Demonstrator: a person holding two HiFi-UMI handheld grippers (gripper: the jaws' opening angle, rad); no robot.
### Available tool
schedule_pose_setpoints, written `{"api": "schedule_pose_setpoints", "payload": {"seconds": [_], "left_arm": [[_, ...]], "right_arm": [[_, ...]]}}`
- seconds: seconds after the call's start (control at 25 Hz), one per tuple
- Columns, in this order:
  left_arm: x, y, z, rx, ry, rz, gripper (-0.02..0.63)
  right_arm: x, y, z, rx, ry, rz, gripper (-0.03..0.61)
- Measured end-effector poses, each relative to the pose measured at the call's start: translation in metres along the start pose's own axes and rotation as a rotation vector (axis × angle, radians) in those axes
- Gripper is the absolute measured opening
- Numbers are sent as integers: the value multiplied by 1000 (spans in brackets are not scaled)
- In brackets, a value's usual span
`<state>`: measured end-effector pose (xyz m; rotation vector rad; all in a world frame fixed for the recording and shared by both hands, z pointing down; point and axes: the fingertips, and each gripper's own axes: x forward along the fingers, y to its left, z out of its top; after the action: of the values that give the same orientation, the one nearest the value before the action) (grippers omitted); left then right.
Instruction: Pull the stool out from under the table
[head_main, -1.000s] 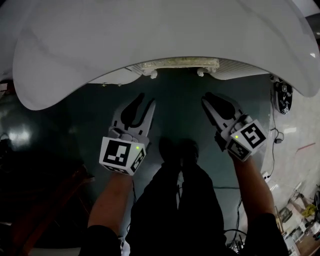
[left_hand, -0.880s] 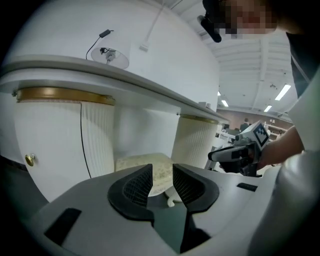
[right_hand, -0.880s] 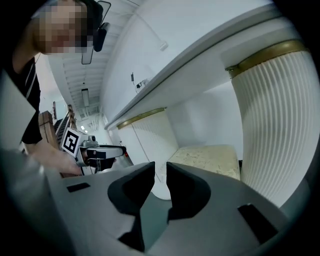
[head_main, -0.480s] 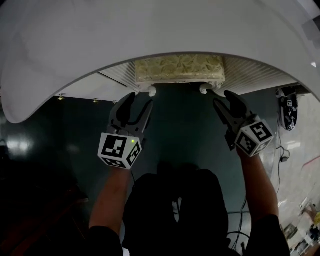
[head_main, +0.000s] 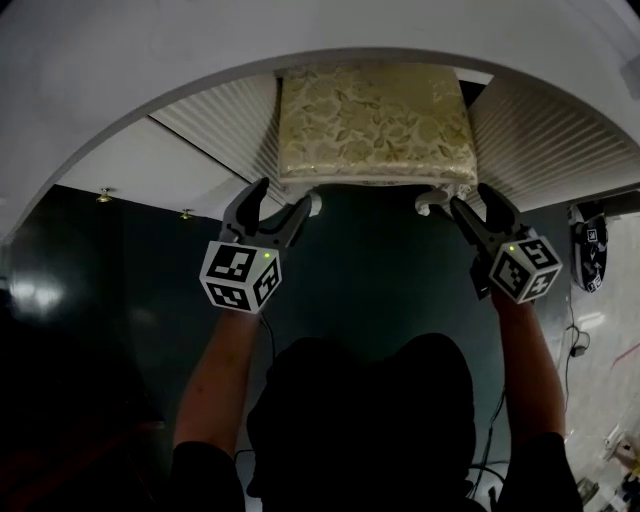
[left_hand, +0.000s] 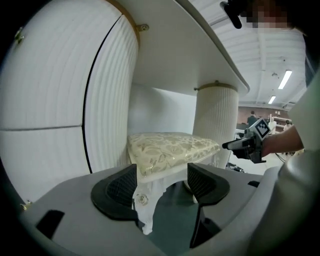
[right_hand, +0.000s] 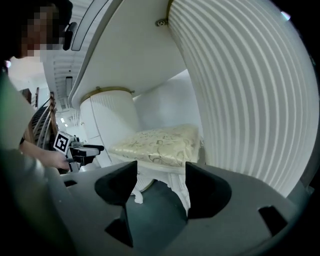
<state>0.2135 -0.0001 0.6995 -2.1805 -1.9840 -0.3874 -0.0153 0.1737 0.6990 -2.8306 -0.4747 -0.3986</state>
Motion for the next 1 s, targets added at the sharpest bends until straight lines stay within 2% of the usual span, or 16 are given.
{"api": "schedule_pose_setpoints", "payload": {"seconds": [0.24,0.36,0.48,0.64,0.72,1.0], "left_arm": [[35,13,-32,-46,-5,-24,355],[42,17,-46,-81,16,-31,365],[46,20,-45,-89,4,-30,365],[56,14,-38,-97,-4,-59,365],[57,14,-36,-118,-17,-59,365],[60,17,-31,-157,-29,-80,364]], "right_arm": [[23,-24,-30,-44,0,-26,253],[19,-33,-33,-22,0,-61,255],[24,-45,-37,19,3,-78,255],[35,-52,-44,40,-3,-42,255],[42,-47,-45,8,-9,-18,255],[55,-48,-50,-83,33,-35,255]]}}
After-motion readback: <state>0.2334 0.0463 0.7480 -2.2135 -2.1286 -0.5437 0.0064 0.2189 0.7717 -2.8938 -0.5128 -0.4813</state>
